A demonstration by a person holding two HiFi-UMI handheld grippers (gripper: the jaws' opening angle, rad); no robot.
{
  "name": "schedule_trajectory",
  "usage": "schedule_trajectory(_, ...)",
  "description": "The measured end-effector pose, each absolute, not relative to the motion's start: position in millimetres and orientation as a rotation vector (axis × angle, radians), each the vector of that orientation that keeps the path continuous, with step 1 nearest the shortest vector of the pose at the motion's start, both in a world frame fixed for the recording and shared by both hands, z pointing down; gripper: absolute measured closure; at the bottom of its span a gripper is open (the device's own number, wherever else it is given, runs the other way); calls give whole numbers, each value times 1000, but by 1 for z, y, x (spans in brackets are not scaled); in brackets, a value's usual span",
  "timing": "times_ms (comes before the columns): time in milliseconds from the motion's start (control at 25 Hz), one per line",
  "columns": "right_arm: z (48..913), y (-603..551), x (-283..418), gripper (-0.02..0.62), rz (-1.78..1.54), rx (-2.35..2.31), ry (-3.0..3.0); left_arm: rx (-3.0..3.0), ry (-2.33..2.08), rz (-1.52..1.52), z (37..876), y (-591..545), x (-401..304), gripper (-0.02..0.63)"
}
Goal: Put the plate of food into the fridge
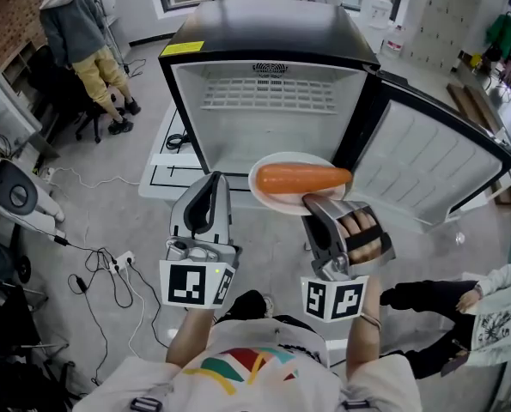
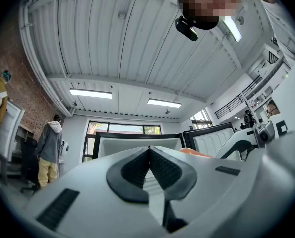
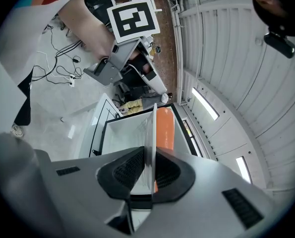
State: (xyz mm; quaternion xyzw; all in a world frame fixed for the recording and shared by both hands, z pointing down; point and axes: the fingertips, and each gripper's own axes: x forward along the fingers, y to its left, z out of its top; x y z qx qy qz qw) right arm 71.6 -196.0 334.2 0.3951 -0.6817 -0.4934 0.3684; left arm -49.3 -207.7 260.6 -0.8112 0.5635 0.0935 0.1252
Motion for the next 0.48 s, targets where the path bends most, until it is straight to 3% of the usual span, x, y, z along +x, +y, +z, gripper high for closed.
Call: schedule_trajectory(480, 350, -229, 70, 557, -1232, 1004, -1795, -2371, 1646, 224, 270, -244, -47, 600)
